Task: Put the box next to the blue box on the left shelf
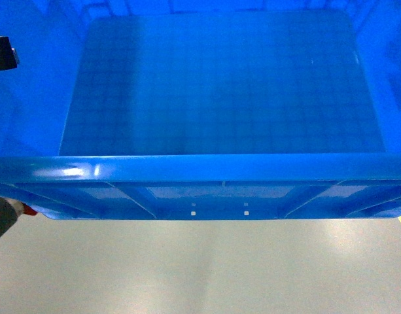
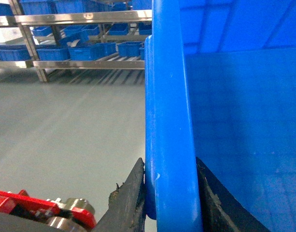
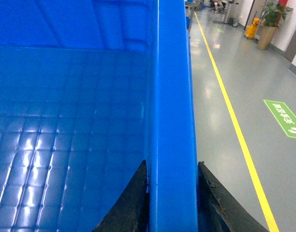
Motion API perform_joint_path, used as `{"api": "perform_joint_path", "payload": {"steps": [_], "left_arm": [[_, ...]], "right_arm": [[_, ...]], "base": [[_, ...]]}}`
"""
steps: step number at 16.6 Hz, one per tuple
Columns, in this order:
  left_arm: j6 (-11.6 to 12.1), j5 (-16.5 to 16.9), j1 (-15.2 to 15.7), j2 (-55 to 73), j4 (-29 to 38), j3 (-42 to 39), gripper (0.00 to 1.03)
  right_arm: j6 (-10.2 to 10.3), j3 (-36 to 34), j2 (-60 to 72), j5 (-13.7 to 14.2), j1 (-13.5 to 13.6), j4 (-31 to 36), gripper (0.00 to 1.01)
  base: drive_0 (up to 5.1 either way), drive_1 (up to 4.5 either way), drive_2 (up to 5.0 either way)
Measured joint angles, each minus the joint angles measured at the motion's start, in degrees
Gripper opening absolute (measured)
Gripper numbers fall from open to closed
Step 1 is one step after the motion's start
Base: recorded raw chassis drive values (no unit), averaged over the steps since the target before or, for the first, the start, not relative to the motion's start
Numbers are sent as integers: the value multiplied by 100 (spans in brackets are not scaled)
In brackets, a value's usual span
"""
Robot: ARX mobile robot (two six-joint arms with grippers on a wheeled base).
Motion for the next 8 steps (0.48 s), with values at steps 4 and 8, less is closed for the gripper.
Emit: {"api": "perform_joint_path", "payload": {"steps": [4,8], "left_arm": [[0,0,0,0,2,0,20],[0,0,0,0,-4,0,20]], "right_arm": [[2,0,0,2,0,-2,22],[-2,0,0,2,0,-7,22]], "base": [[-145,-145,-145],[-145,-145,-145]]}}
